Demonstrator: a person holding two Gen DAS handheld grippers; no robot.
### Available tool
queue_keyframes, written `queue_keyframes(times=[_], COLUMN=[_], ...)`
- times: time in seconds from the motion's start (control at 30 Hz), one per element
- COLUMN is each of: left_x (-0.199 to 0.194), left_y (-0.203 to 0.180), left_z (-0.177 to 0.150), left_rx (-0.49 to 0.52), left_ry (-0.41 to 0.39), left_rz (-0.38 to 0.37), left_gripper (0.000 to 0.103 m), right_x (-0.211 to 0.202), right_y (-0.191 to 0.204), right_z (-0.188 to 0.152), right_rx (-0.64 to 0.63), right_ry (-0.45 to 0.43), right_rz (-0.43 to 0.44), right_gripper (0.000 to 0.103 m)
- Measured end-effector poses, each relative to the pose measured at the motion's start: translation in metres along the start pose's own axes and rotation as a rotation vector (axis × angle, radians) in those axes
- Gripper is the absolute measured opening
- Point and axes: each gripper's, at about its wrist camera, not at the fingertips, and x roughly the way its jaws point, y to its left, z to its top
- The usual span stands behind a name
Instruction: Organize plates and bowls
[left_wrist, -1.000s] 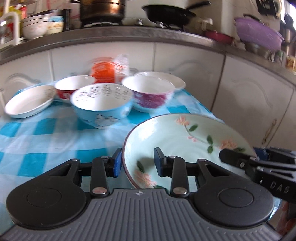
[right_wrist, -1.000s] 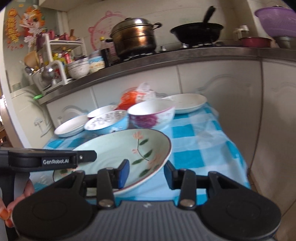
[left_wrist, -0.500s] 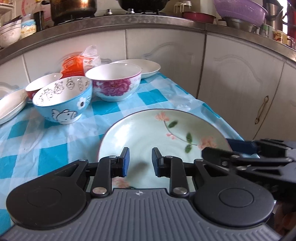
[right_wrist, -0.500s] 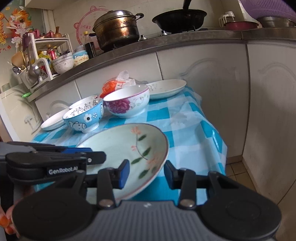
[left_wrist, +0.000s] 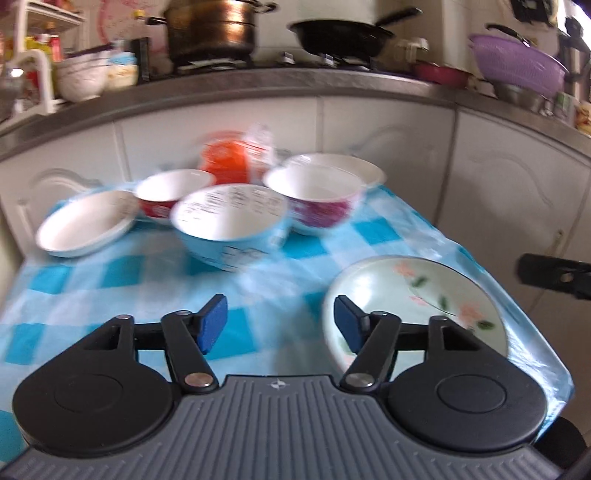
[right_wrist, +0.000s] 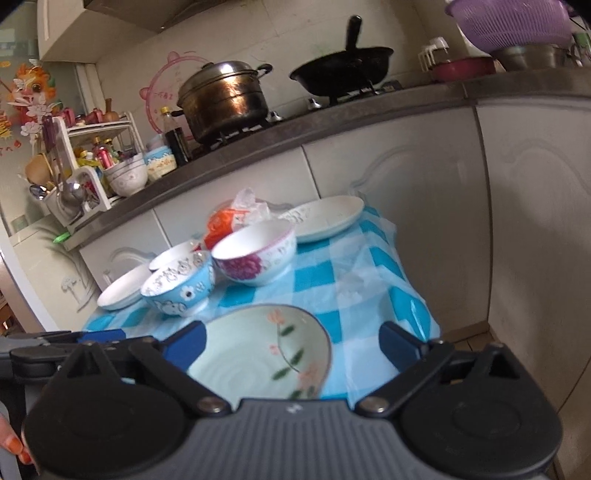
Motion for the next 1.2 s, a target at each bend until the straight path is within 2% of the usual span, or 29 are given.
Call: queue_keyframes(times=[0.13,0.3,0.37,0.47,0.53,0.8,0.9,0.97,1.0,1.07,1.1,1.17,1.2], left_x=[-0.009,-0.018,-0.021,-0.022,-0.019,0.022,0.046,0.061,0.068,0.084,0.092,0.107,0.114], left_y=[0.039,0.096,0.121,0.155,0.180,0.259,0.281,0.297,0.304,0.315,0.321,0.329,0.332], left_z=[0.007,0.018,0.023,0.034,0.041,0.060,0.070,0.076,0.078,0.083,0.083,0.083,0.082], left_rx=[-0.032,-0.088,-0.109,-0.144,-0.179,-0.314,-0.341,-0.352,-0.345,-0.339,-0.342,-0.350,-0.353], left_ry=[-0.021,-0.061,-0.088,-0.126,-0.150,-0.132,-0.111,-0.110,-0.104,-0.087,-0.074,-0.046,-0.031], left_rz=[0.068,0.152,0.185,0.239,0.248,0.282,0.291,0.296,0.298,0.292,0.285,0.276,0.274], left_gripper=[0.096,0.099,0.100,0.100,0.100,0.099,0.093,0.082,0.081,0.072,0.070,0.065,0.063], right_x=[0.006,0.028,0.040,0.064,0.084,0.168,0.194,0.210,0.218,0.232,0.241,0.256,0.263], right_y=[0.028,0.074,0.093,0.117,0.134,0.188,0.208,0.215,0.218,0.226,0.230,0.239,0.242], right_z=[0.016,0.030,0.035,0.041,0.043,0.038,0.037,0.038,0.039,0.040,0.041,0.042,0.041], right_rx=[-0.032,-0.074,-0.068,-0.013,0.037,0.226,0.263,0.305,0.324,0.328,0.319,0.300,0.295], right_ry=[-0.003,0.011,0.018,0.052,0.087,0.278,0.311,0.319,0.321,0.316,0.315,0.320,0.319], right_rz=[0.053,0.088,0.132,0.229,0.270,0.397,0.432,0.444,0.453,0.439,0.430,0.405,0.385], right_gripper=[0.102,0.102,0.102,0.102,0.102,0.102,0.102,0.102,0.101,0.092,0.089,0.076,0.073])
